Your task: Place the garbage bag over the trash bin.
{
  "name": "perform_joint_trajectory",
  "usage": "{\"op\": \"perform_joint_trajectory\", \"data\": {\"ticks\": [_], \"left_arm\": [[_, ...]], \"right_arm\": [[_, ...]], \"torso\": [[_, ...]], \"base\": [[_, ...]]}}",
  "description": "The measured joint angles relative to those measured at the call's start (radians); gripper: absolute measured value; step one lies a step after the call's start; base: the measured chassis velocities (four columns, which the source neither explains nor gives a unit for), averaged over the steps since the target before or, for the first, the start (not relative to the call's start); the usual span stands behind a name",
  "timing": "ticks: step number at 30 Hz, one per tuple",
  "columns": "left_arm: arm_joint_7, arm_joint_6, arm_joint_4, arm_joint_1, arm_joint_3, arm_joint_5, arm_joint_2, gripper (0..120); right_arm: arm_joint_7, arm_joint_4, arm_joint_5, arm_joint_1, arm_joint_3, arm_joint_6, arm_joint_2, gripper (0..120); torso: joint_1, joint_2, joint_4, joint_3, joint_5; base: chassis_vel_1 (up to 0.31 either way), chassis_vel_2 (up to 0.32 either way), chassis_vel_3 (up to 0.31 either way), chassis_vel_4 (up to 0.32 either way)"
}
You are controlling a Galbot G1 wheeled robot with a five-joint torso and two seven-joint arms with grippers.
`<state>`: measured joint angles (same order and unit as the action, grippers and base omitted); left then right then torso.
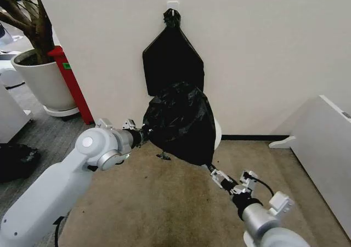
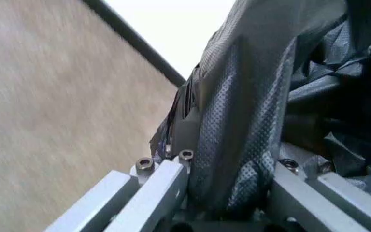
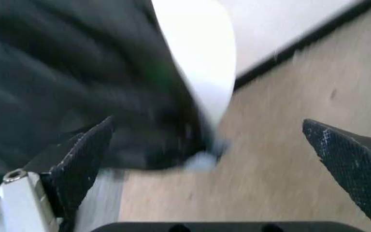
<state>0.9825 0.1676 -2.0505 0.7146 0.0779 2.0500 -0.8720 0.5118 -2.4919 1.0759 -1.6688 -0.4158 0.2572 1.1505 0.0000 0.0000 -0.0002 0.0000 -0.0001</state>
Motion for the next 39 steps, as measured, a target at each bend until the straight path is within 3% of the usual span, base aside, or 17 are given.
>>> {"op": "perform_joint_trajectory", "data": {"ticks": [5,9,11,13,14,18,20,27,34,39], "left_arm": [[-0.061,0.062,0.002,0.031,-0.026,-0.245,0.024,0],[-0.089,0.08,0.001,0.047,-0.036,-0.324,0.034,0],[-0.116,0.104,-0.008,0.061,-0.057,-0.405,0.045,0],[-0.124,0.117,-0.017,0.064,-0.082,-0.456,0.051,0],[-0.124,0.117,-0.017,0.064,-0.082,-0.456,0.051,0],[-0.128,0.15,-0.033,0.066,-0.102,-0.515,0.057,0],[-0.126,0.165,-0.038,0.066,-0.111,-0.524,0.057,0],[-0.114,0.192,-0.046,0.059,-0.13,-0.533,0.058,0],[-0.108,0.222,-0.047,0.042,-0.155,-0.557,0.058,0],[-0.108,0.229,-0.045,0.027,-0.17,-0.578,0.055,0]], "right_arm": [[0.018,-0.013,0.02,0.052,-0.162,0.024,-0.095,100],[0.035,-0.013,0.036,0.104,-0.186,0.04,-0.15,100],[0.065,-0.013,0.072,0.204,-0.172,0.058,-0.241,100],[0.082,-0.013,0.103,0.309,-0.127,0.066,-0.325,100],[0.082,-0.013,0.103,0.309,-0.127,0.066,-0.325,100],[0.031,0.009,0.114,0.48,-0.037,0.08,-0.446,100],[0.002,0.019,0.127,0.525,-0.01,0.096,-0.479,94],[-0.043,0.057,0.176,0.631,0.063,0.149,-0.531,75],[-0.039,0.115,0.257,0.875,0.27,0.209,-0.566,53],[0.028,0.144,0.315,1.045,0.445,0.236,-0.534,34]], "torso": [[0.0,0.0,0.0001,0.0,0.0002],[0.0,0.0,0.0,0.0,0.0003],[0.0,0.0,0.0006,0.0,0.0001],[0.0,0.0,0.0006,0.0,0.0005],[0.0,0.0,0.0006,0.0,0.0005],[0.0,0.0,0.0006,0.0,0.0005],[0.0,0.0,0.0003,0.0,-0.0002],[0.0,0.0,0.0001,0.0,0.0003],[0.0,0.0,0.0002,0.0,0.0],[0.0,0.0,0.0002,0.0,-0.0001]], "base": [[0.0,0.0,0.0,0.0],[0.0,0.0,0.0,0.0],[0.0,0.0,0.0,0.0],[0.0,0.0,0.0,0.0],[0.0,0.0,0.0,0.0],[0.0,0.0,0.0,0.0],[0.0,0.0,0.0,0.0],[0.0,0.0,0.0,0.0],[0.0,0.0,0.0,0.0],[0.0,0.0,0.0,0.0]]}}
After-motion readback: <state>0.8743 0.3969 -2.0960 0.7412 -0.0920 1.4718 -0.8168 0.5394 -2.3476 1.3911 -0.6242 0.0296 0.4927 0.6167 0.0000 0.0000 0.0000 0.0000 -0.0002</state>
